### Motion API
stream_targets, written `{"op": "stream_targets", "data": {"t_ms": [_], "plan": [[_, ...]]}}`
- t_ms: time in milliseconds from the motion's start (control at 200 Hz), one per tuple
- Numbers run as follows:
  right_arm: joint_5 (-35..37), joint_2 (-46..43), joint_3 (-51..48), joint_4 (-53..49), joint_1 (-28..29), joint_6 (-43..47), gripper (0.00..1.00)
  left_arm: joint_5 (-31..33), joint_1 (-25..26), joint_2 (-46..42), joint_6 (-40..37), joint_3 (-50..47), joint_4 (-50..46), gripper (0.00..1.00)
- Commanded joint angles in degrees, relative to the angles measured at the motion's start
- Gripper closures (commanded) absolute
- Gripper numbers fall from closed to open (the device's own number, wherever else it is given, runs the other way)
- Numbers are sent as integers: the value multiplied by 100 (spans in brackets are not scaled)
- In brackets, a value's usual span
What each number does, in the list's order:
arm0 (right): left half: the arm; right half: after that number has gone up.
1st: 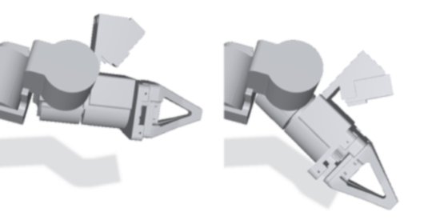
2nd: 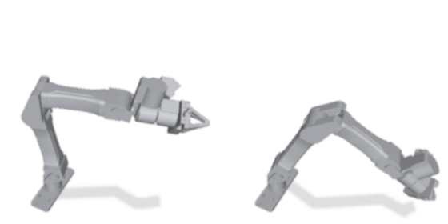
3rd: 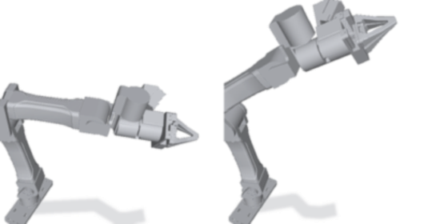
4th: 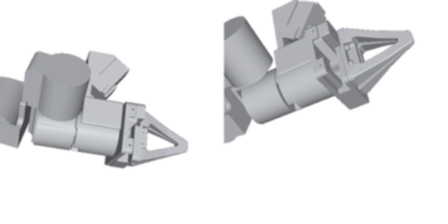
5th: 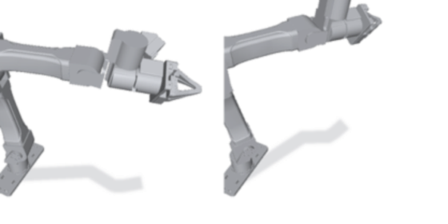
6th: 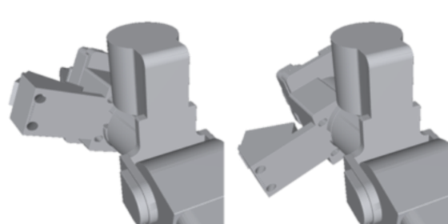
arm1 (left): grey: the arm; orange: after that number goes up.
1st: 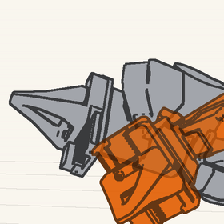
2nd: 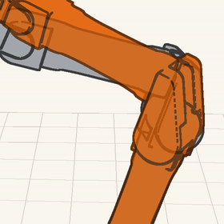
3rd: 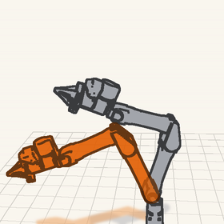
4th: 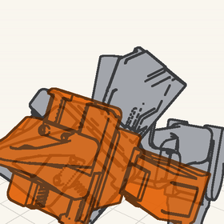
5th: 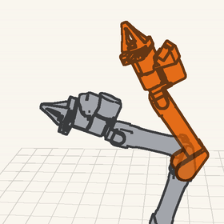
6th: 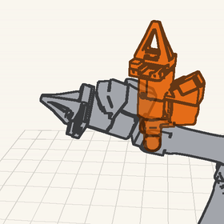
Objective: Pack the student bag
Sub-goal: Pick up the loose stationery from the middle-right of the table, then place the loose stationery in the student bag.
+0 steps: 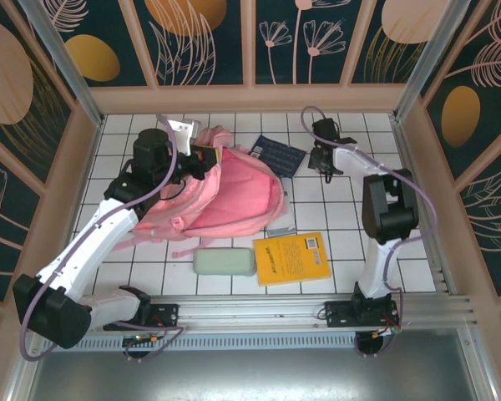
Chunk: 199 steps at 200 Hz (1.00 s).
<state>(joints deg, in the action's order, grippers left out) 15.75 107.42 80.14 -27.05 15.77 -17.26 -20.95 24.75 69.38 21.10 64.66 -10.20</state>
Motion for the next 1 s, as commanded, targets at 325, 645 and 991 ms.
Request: {"op": "stream_targets", "data": {"t_ms": [325,645,991], "plan": [[-2564,-2235,-920,1853,1946,-831,66,764,-32,-597,-533,820,-272,100],[-3311,-972,-285,2414,2953,-1425,66,1355,-32,-949,-572,1101,-290,100],[-4041,818,1242,2659,3130,-2242,64,842,-32,-778,-321,1109,-5,100]]}}
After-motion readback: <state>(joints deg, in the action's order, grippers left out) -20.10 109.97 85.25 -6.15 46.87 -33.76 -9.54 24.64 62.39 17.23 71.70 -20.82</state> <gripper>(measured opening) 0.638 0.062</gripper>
